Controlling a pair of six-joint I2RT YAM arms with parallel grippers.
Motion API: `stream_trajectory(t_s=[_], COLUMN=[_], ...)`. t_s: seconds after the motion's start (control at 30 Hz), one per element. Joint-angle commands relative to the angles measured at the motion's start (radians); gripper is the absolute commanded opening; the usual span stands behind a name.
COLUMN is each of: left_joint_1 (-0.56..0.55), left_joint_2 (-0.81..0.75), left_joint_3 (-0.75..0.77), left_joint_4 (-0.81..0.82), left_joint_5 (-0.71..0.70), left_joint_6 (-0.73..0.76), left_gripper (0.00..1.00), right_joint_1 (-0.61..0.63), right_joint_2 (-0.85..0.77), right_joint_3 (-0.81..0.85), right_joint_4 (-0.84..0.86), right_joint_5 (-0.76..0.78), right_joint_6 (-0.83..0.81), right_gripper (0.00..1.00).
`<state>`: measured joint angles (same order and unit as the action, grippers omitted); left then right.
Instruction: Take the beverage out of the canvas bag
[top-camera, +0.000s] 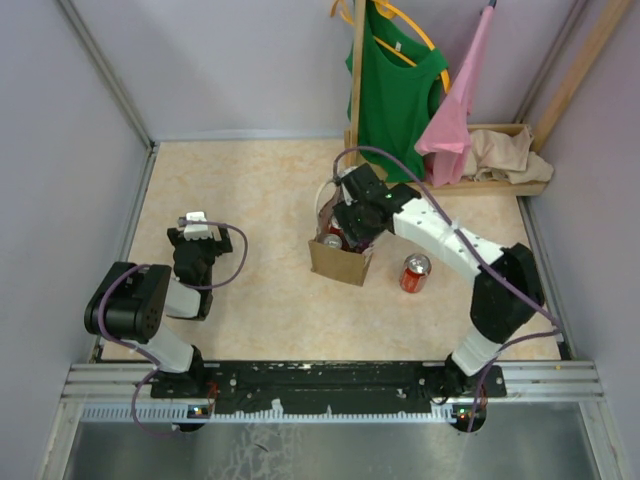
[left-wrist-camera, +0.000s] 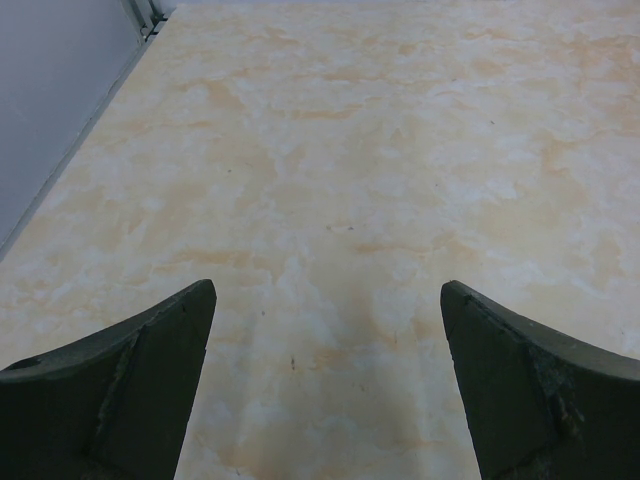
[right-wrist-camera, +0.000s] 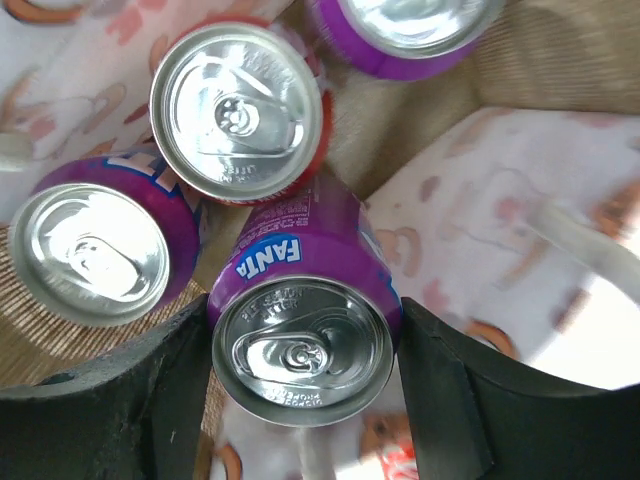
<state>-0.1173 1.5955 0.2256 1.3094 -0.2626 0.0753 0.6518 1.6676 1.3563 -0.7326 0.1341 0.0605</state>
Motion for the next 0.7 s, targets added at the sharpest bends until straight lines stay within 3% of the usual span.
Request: stream_trajectory(t_s=[0.0, 0.37, 0.67], left_joint_1=[0.001, 0.000, 0.000], left_joint_2=[0.007, 0.007, 0.007], left_joint_3=[-0.006, -0.006, -0.006], left_joint_4=[0.037, 0.037, 0.037], left_joint_5=[-0.006, -0.006, -0.005], left_joint_6=[-0.011, -0.009, -0.010], left_gripper=[1.00, 1.00, 1.00], right_joint_1=[0.004, 0.181, 0.297], right_joint_2=[-0.186, -0.258, -0.379], right_joint_3=[0.162, 0.386, 0.432], right_joint_4=[0.045, -0.111, -0.277], right_joint_5=[0.116, 0.388, 0.450], right_joint_6=[0.025, 0.075, 0.183], right_gripper=[0.00, 0.00, 0.00])
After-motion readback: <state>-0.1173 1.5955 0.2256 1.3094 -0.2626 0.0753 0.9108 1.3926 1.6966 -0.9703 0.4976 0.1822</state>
